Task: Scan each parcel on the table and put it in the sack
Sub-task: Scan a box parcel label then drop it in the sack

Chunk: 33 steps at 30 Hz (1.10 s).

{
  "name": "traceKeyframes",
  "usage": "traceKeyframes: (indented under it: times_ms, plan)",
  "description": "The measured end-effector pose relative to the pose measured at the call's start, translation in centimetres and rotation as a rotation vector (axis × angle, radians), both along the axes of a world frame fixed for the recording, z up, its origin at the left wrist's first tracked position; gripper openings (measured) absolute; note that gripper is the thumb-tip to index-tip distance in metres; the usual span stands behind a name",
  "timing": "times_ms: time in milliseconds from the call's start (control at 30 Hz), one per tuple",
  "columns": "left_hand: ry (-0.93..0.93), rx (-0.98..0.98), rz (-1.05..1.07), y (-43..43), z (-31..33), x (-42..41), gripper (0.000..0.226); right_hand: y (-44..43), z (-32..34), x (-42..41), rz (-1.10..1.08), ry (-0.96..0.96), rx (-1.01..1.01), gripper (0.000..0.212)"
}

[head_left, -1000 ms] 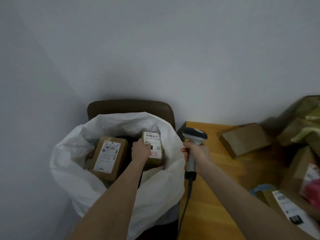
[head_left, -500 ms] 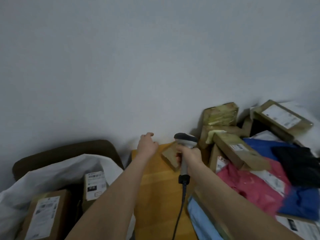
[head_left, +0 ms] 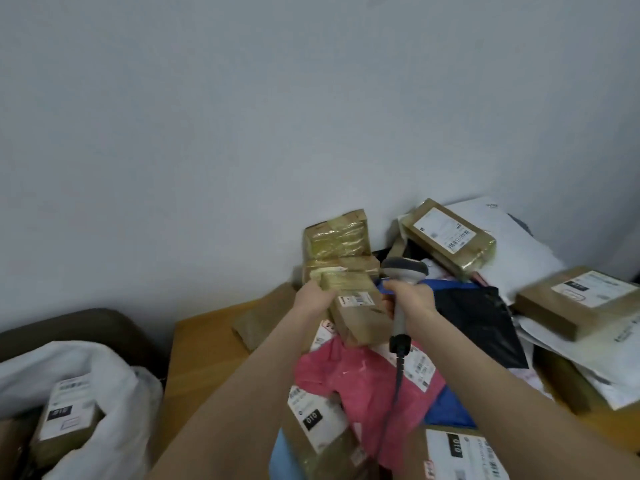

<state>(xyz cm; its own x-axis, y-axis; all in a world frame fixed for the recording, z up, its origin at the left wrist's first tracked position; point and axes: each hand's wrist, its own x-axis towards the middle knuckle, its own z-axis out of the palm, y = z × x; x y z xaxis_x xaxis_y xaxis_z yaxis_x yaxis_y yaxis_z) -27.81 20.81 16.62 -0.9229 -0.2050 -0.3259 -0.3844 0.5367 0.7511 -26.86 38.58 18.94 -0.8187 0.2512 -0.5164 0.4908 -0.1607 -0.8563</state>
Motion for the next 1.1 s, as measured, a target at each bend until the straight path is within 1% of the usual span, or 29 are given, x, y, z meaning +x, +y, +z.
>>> traceKeyframes:
  times_ms: [67,100,200,267,300,367,433,533,600,667,700,733,833,867,900,967,1000,1033,1100]
  plan:
    - [-0.090,0.025,0.057,1.5,-1.4,0.1,0.054,2.6,-1.4,-0.6,0.017,-0.048,0.023,0.011]
    - [-0.129,0.073,0.099,2.0,-2.1,0.3,0.055,3.5,-2.2,-0.8,0.033,-0.065,0.033,0.012]
    - [-0.207,0.213,0.203,3.2,-3.4,0.7,0.045,4.5,-4.1,-1.0,0.103,-0.104,0.002,0.017]
    - [-0.216,0.255,0.236,3.6,-3.8,0.6,0.038,4.4,-5.0,-0.8,0.135,-0.113,-0.035,0.029]
    - [-0.217,0.282,0.263,3.7,-3.8,0.6,0.038,4.4,-5.2,-0.8,0.146,-0.112,-0.035,0.031]
    - [-0.223,0.353,0.315,3.5,-3.5,0.7,0.040,4.6,-5.4,-0.9,0.167,-0.107,-0.044,0.026]
    - [-0.234,0.398,0.319,2.8,-2.9,1.1,0.039,5.0,-5.3,-0.9,0.172,-0.091,-0.068,0.021]
    - [-0.185,0.395,0.268,1.6,-1.2,1.7,0.033,5.4,-4.6,-1.0,0.145,-0.059,-0.049,0.025]
    - [-0.117,0.408,0.203,0.8,0.2,2.0,0.039,5.6,-3.9,-1.2,0.100,-0.029,-0.054,0.026]
    - [-0.014,0.392,0.139,0.2,1.3,2.2,0.049,5.9,-2.9,-1.2,0.042,0.020,-0.134,0.023]
    - [0.062,0.336,0.106,0.0,1.7,2.1,0.054,6.0,-2.4,-1.2,0.019,0.039,-0.181,0.021]
    - [0.159,0.212,0.074,-0.2,2.1,2.0,0.057,6.1,-1.9,-1.2,0.002,0.054,-0.217,0.021]
    - [0.431,-0.449,-0.093,-0.7,2.9,1.8,0.054,6.7,-0.7,-1.0,-0.024,0.079,-0.241,0.025]
    - [0.478,-0.609,-0.163,-0.9,2.8,2.0,0.051,6.9,-0.5,-0.9,-0.024,0.081,-0.230,0.026]
    - [0.496,-0.726,-0.221,-0.9,2.3,2.4,0.048,7.1,-0.5,-0.7,-0.019,0.082,-0.217,0.027]
    - [0.490,-0.870,-0.311,-0.7,0.1,3.4,0.042,7.1,-0.9,-0.4,0.005,0.078,-0.188,0.030]
    - [0.466,-0.888,-0.340,-0.6,-1.1,4.0,0.040,7.1,-1.3,-0.2,0.026,0.070,-0.166,0.032]
    - [0.428,-0.872,-0.358,-0.4,-2.2,4.6,0.038,6.9,-1.7,0.0,0.047,0.057,-0.140,0.034]
    - [0.365,-0.759,-0.350,-0.3,-3.6,5.4,0.029,6.5,-2.8,0.4,0.078,0.021,-0.103,0.039]
